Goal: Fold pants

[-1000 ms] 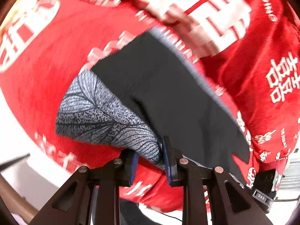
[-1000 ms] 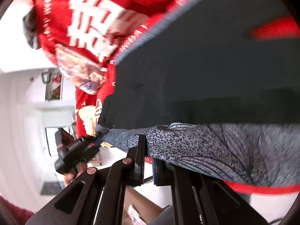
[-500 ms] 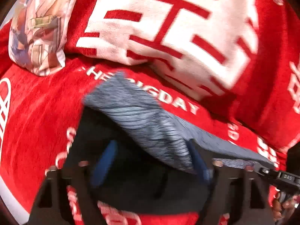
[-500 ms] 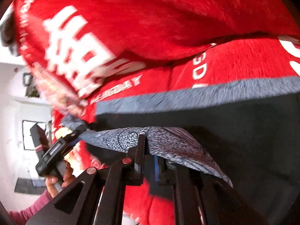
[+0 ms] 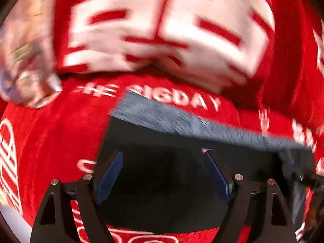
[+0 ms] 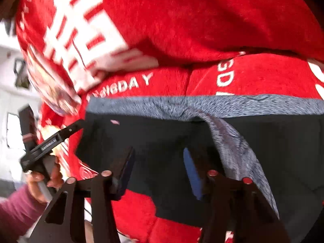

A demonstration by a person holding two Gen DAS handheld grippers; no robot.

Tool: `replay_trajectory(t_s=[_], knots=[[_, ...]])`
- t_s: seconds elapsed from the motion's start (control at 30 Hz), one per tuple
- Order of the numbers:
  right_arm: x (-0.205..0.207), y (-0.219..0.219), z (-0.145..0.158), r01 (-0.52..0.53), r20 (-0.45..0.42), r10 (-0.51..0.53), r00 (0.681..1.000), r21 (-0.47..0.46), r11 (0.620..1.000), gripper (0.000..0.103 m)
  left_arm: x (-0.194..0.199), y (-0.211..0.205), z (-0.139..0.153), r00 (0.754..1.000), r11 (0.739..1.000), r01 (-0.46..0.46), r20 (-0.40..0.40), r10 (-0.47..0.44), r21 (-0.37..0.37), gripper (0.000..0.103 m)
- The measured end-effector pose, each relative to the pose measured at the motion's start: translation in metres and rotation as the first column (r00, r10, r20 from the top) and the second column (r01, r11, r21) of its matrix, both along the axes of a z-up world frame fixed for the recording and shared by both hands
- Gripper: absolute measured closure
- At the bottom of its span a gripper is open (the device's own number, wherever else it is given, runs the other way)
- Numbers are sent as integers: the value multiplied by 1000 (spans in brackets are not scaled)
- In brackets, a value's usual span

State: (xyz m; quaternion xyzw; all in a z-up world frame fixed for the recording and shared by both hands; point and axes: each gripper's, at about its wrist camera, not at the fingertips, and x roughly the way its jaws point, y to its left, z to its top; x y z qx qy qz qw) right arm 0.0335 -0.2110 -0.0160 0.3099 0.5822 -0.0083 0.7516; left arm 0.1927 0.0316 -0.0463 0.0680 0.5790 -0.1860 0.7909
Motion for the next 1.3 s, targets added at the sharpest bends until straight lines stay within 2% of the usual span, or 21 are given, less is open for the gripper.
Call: replay_trajectory(t_s=[0.07,0.13,0.2,0.3,0.43,0.5,0.63,0.73,0.83,0.93,1.03,1.1,1.23,1.3], knots=[[11,-2,-19,14,-35,-15,999,-23,1000,54,-5,-25,-18,999,999,43,-6,-43,21,20],[17,-12,-30,39,-46,-43,998,-75,996,54,-6,-41,-30,997,995,54,41,-57,85,20],[19,-25,-29,69,-56,-77,995,-142,988,62,-5,-50,-34,994,990,71,72,-80,123,20],[-3,-43,-9,148,-14,-149,989,-43,988,61,-3,-51,-30,993,985,94,55,-102,146,20],[-68,-61,32,217,30,-216,976,-29,976,47,-28,-62,-7,974,965,215,36,-223,149,20],[-105,-70,42,273,22,-273,962,-29,962,47,-47,-75,4,959,952,276,27,-282,130,20],[-198,-90,50,431,-10,-432,902,-33,902,47,-104,-124,15,918,920,393,-64,-392,5,20],[-264,-93,46,468,-67,-474,878,-89,879,47,-160,-174,11,868,880,467,-146,-475,-88,20],[-321,-93,40,486,-135,-499,856,-119,866,47,-214,-213,3,828,857,492,-220,-515,-154,20],[-382,-93,36,513,-194,-528,827,-125,849,47,-252,-239,-7,805,856,488,-292,-517,-171,20],[-431,-95,24,556,-251,-561,789,-100,825,47,-272,-257,-19,792,863,478,-346,-503,-163,20],[-451,-97,13,570,-267,-566,780,-71,819,47,-279,-268,-26,790,869,472,-365,-492,-149,20],[-465,-103,-11,599,-249,-569,784,61,798,47,-291,-288,-35,791,876,464,-384,-476,-130,20],[-462,-104,-22,593,-229,-559,797,128,795,47,-297,-298,-37,794,875,468,-376,-478,-125,19]])
